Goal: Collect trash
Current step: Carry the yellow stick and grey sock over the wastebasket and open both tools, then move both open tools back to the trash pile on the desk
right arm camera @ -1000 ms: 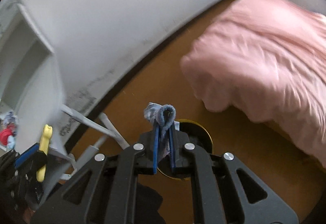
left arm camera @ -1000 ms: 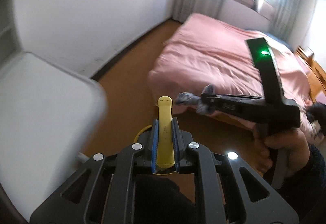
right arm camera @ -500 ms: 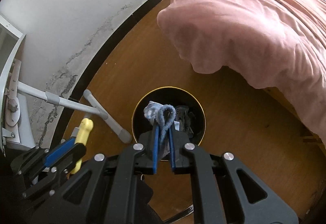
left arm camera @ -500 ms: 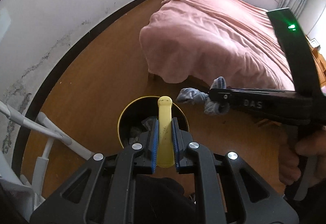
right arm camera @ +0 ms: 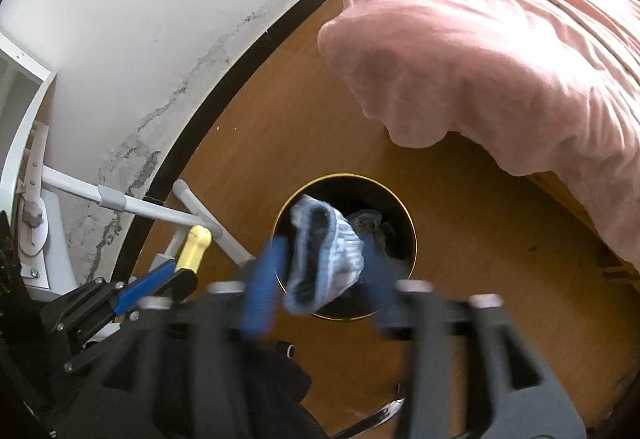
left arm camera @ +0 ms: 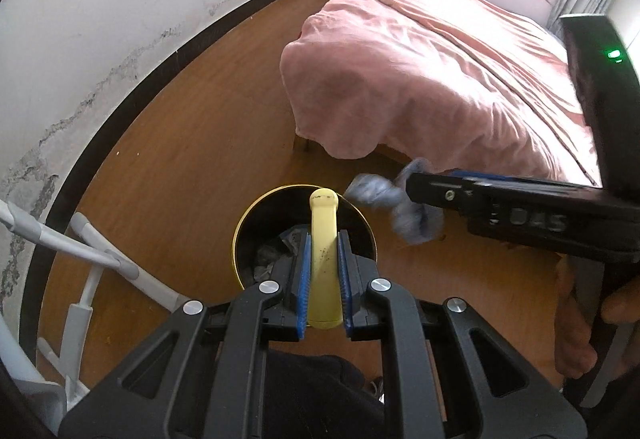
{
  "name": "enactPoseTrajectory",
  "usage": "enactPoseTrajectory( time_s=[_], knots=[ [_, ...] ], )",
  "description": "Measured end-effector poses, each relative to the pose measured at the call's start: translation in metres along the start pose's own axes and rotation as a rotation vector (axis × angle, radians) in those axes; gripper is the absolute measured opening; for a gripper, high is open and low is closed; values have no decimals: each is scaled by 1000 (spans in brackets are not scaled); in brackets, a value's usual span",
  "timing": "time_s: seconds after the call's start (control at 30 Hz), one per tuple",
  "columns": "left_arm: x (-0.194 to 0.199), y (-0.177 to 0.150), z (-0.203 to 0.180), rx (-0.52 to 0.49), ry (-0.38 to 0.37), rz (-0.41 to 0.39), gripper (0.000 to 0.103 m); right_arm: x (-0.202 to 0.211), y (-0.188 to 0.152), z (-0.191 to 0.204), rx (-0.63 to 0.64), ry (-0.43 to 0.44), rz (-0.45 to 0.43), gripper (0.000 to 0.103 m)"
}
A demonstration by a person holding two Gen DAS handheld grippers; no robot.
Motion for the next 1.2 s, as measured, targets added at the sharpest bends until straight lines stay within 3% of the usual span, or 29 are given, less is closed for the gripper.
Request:
enactPoseTrajectory(
  time_s=[0.33, 0.37, 0.43, 0.47, 0.8, 0.97, 1.2],
  knots=[
    [-18, 2, -11, -21, 26, 18, 16, 28, 11, -17, -113, -6, -117, 59],
    [-19, 3, -12, -17, 29, 16, 20, 33, 13, -20, -132, -9, -137, 59],
    [-18, 4, -14, -1, 31, 8, 58, 38, 14, -26, -165, -4, -158, 60],
    [-16, 4, -15, -1, 35, -5, 63, 40, 15, -27, -175, 4, -163, 60],
    [20, 4, -20, -23, 84, -57, 74, 46, 17, -14, -148, 28, -175, 61],
    [59, -3, -10, -10, 104, -96, 80, 56, 20, 6, -111, 50, -198, 63],
    [149, -24, 20, 30, 133, -188, 85, 85, 23, 86, 49, 102, -245, 65]
  ],
)
Point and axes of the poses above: each gripper's, at about its wrist camera, not at the fingertips, and x roughly against the way its jaws point, z to its left, y to its top, the point moved 5 cm from there along -x, roughly the way its jaws point, and after that the axes turned 4 degrees about y, right-handed, at the moved point
